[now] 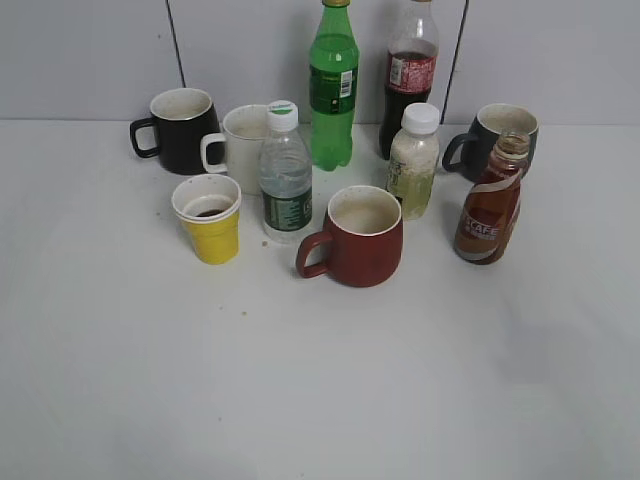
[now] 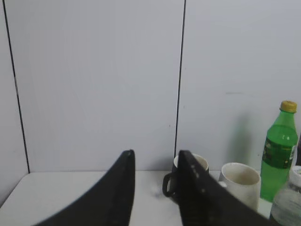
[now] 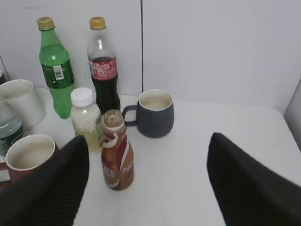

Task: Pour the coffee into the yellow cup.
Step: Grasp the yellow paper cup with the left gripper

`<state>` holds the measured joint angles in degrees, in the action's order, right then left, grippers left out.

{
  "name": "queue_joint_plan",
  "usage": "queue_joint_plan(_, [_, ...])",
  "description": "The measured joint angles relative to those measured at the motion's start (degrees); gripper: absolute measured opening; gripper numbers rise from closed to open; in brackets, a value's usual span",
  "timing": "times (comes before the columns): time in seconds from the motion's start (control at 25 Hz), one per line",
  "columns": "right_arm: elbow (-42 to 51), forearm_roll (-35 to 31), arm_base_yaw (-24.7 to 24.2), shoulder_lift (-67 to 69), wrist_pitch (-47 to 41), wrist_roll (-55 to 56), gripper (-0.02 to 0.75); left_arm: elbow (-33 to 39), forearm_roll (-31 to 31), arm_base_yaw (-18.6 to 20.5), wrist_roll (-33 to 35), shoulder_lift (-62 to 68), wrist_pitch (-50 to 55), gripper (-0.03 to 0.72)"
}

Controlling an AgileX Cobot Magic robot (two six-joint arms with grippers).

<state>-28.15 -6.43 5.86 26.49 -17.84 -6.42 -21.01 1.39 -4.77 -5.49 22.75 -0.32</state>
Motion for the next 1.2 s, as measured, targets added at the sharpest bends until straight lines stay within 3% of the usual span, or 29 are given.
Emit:
queue_joint_plan(0.12, [0.07,0.00,1.56,7.43,9.36,-1.96,0.585,0.05,0.40,0.00,0.00,11.05,-12.81,0.240])
queue_joint_plan(0.2, [0.07,0.00,1.82,12.79,16.28,-2.31,0.585,0.05,0.40,0.00,0.00,12.95,-14.93,0.240])
queue_joint_plan(0.28, [0.07,-0.44,1.86,18.71,22.43,-2.43,0.585,0.05,1.48,0.00,0.00,25.98,-28.28,0.240])
queue_joint_plan(0.32, [0.07,-0.44,1.86,22.54,25.84,-2.43,0.586,0.05,1.48,0.00,0.00,25.98,-28.28,0.240])
queue_joint_plan(0.44, [0.18,-0.41,2.64,29.37,34.71,-1.79,0.586,0.05,6.73,0.00,0.00,39.70,-39.93,0.240])
queue_joint_plan(0.64, [0.19,2.23,5.78,41.39,49.54,-1.57,0.586,0.05,11.79,0.00,0.00,52.92,-47.38,0.240])
queue_joint_plan(0.92, [0.45,7.38,7.90,53.33,57.65,1.07,0.585,0.05,20.84,0.00,0.00,68.01,-55.58,0.245])
queue_joint_plan(1.04, [2.48,9.18,7.91,57.10,62.67,2.70,0.585,0.00,25.39,0.00,0.00,75.10,-61.69,0.279])
queue_joint_plan(1.16, [6.45,9.35,7.91,60.96,70.16,3.61,0.585,0.00,25.68,0.00,0.00,77.96,-63.93,0.301])
queue_joint_plan(1.2, [7.59,9.35,7.91,62.15,73.02,3.66,0.585,0.00,25.94,0.00,0.00,81.70,-67.15,0.343])
